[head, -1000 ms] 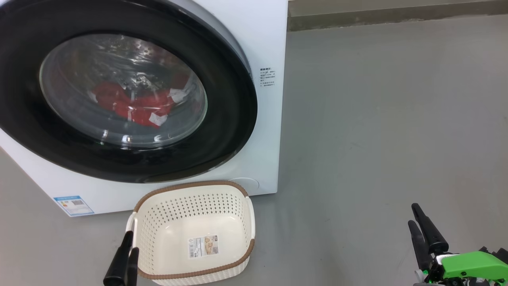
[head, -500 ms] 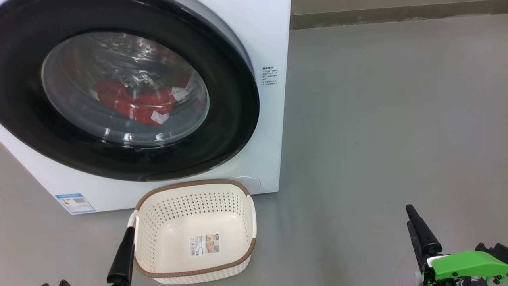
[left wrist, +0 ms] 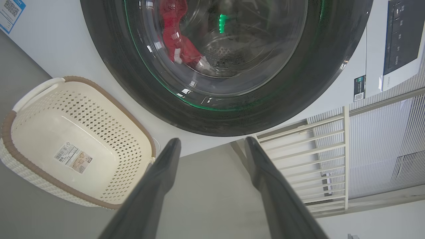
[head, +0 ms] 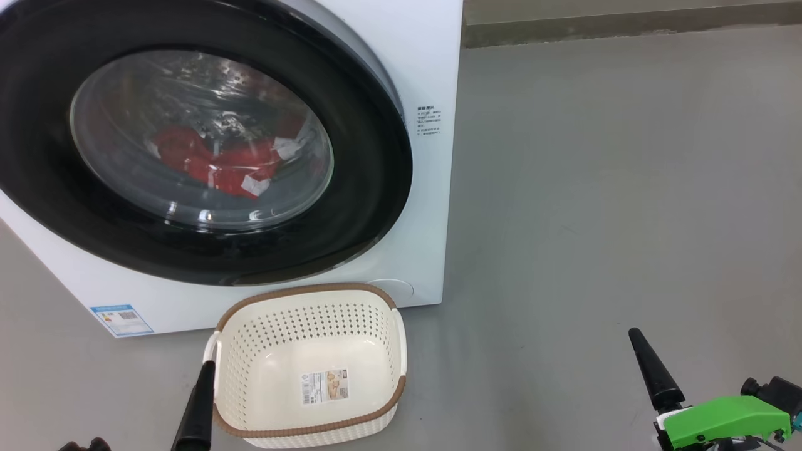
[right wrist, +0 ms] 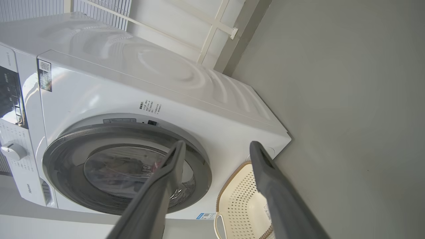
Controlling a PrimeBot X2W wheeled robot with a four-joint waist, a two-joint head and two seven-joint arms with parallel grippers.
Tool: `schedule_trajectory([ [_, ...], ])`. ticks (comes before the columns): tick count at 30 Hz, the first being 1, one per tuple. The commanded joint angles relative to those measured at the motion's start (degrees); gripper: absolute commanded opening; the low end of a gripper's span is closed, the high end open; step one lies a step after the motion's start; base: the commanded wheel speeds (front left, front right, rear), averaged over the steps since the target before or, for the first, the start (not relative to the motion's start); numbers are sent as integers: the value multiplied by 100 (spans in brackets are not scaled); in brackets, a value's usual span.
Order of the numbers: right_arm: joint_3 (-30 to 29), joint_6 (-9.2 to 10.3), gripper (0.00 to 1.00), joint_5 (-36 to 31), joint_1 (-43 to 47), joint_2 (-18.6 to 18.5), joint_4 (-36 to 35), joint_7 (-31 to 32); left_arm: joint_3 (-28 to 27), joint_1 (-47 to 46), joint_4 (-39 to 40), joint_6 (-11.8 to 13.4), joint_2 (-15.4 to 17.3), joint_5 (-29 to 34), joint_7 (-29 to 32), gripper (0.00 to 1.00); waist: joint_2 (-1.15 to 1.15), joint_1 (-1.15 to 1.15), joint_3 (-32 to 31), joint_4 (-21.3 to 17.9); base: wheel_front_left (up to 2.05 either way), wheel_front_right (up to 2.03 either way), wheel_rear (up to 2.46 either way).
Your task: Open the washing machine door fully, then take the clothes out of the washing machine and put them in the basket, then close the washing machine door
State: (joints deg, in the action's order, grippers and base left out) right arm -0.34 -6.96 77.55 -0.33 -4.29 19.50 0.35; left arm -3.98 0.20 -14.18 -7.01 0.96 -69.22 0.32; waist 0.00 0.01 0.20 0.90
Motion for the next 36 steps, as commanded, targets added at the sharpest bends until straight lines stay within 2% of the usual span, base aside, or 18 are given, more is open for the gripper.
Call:
schedule_trajectory([
  [1, 97, -19, 100, -182, -163, -133, -123, -97, -65, -62, 201, 2, 77, 240, -79, 100, 0, -1, -3, 4, 0, 0, 0],
  [16, 194, -25, 100, -1545, -116, -246, -289, -363, -5, 30, 410, 105, 99, 1644, -348, 100, 0, -1, 1, 40, 0, 0, 0],
  [36, 515, -32, 100, -2810, -107, -379, -149, -679, 109, 130, 567, 282, 201, 3127, -668, 100, 0, -1, 22, 61, 0, 0, 0],
])
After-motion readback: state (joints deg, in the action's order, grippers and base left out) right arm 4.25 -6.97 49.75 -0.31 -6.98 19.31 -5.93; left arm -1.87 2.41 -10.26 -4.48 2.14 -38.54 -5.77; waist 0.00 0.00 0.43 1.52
